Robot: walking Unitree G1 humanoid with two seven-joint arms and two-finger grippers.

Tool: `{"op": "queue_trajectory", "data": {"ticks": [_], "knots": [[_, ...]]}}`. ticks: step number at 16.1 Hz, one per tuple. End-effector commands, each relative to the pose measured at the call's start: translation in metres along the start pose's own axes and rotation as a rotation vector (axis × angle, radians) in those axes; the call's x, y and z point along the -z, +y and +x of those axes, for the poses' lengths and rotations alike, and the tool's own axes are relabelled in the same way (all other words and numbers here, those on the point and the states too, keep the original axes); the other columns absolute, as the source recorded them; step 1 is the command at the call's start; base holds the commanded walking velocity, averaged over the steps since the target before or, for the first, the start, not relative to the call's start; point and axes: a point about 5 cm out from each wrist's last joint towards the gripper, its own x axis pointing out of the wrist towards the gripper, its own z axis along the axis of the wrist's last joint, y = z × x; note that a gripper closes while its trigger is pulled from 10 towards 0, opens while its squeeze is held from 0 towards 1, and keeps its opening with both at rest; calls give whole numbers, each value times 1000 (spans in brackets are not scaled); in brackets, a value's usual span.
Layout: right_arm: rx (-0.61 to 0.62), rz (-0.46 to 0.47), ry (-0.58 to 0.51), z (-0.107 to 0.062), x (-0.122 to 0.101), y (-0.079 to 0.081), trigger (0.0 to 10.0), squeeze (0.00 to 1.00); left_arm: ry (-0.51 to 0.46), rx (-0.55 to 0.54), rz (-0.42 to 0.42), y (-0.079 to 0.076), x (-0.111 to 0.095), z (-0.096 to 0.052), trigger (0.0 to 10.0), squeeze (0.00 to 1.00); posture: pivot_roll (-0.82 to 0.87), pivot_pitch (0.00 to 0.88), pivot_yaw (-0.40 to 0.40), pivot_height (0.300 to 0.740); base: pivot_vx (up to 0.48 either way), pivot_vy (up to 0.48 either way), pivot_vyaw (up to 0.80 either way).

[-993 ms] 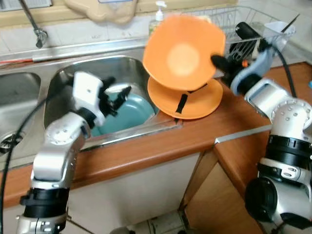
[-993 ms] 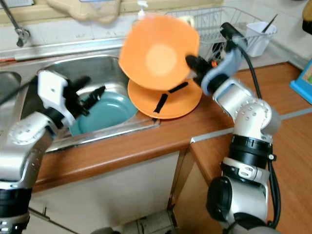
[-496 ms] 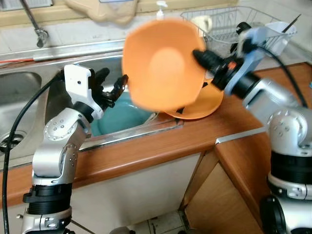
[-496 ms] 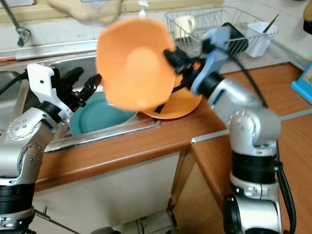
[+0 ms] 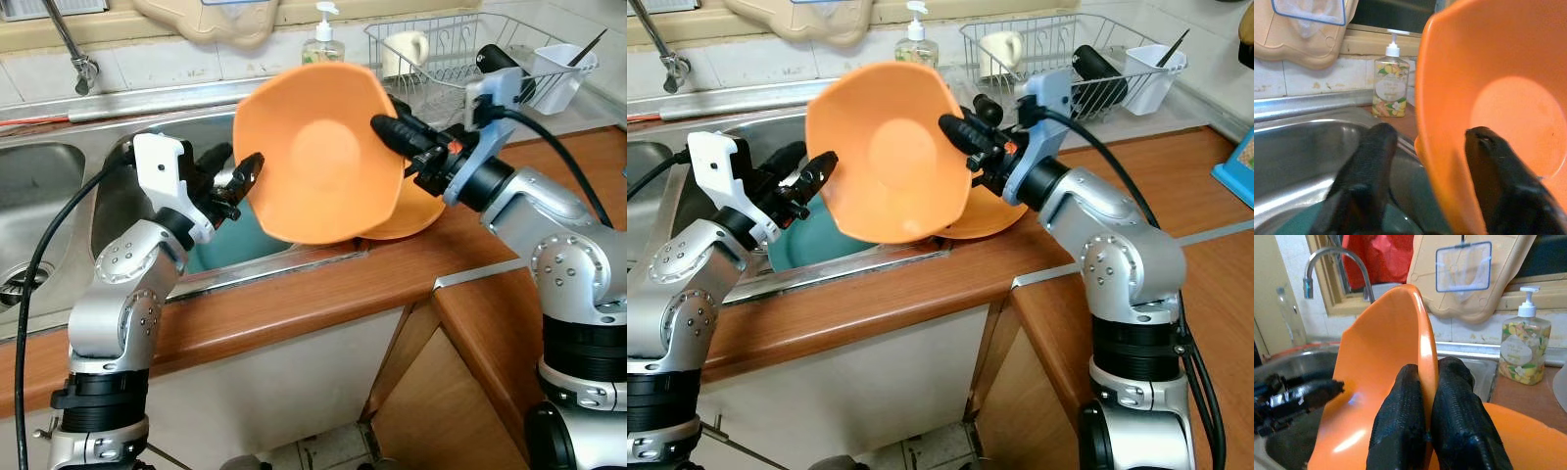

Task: Kitchen organization

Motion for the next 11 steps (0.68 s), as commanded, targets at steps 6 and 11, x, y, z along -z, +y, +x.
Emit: {"op": "queue_trajectory", "data": {"ticks": [6,11], "knots": [[-62,82,-106,-5,-14,6,0,0,8,3,-90,1,4,-4,275,0,-86,0,9,740,0,0,0],[-99,138,-118,-5,-13,11,0,0,16,106,-203,-12,7,-9,3569,0,-86,0,12,740,0,0,0]]}}
